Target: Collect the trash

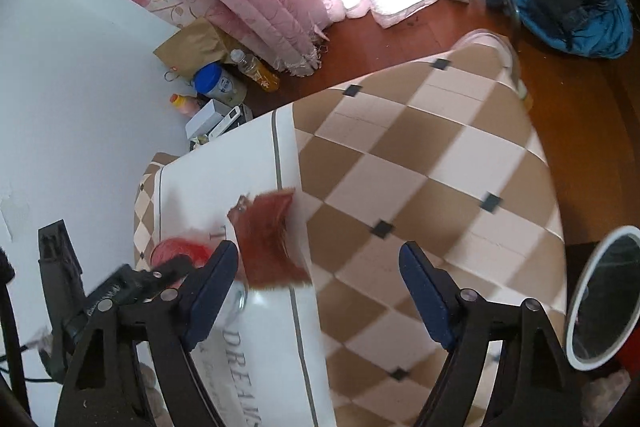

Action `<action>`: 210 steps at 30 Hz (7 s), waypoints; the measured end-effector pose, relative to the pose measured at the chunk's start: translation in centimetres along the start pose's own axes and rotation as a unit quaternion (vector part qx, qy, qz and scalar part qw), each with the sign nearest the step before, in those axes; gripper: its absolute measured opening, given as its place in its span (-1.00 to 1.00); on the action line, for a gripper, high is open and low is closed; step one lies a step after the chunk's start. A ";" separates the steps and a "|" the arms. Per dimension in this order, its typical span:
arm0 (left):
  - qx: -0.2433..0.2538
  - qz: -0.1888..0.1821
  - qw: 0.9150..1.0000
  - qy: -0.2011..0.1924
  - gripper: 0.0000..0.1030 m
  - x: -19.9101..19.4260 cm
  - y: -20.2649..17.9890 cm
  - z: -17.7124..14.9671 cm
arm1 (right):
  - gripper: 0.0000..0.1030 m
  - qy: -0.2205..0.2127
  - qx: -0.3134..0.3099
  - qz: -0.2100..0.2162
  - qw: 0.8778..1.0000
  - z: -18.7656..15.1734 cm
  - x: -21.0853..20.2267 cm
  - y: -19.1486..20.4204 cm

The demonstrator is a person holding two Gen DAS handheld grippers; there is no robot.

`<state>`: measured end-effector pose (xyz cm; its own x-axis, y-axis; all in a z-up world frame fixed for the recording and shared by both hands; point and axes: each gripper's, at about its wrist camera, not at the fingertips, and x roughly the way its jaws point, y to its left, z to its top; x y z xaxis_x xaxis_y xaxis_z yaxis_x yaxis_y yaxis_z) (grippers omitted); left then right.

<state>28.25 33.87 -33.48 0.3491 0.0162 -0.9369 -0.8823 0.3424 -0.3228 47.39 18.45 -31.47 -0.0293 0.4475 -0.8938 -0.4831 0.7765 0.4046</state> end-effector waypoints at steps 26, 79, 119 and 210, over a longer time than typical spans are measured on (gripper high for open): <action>0.170 0.131 0.977 -0.006 0.64 -0.2 3.2 1.4 | 0.26 0.015 -0.112 -0.108 0.988 -1.4 8.1 8.2; 0.448 -0.094 0.886 -0.070 0.33 -12.4 -28.9 -32.5 | -0.17 -0.224 0.063 -0.064 0.971 -18.0 -33.7 -26.5; 0.405 0.042 0.910 0.078 1.00 6.0 -30.9 -36.7 | 1.00 -0.029 0.180 -0.175 0.968 -19.5 -16.9 -47.5; 0.447 -0.216 0.868 0.020 1.00 -31.1 -23.8 -41.1 | 1.00 -0.158 0.036 -0.014 0.987 -35.2 -53.0 -23.2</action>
<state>25.42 -13.42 -2.14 0.5597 -0.3212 -0.7639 -0.0682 0.9008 -0.4288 29.33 -38.87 -0.33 0.2638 0.5328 -0.8041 -0.4169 0.8147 0.4031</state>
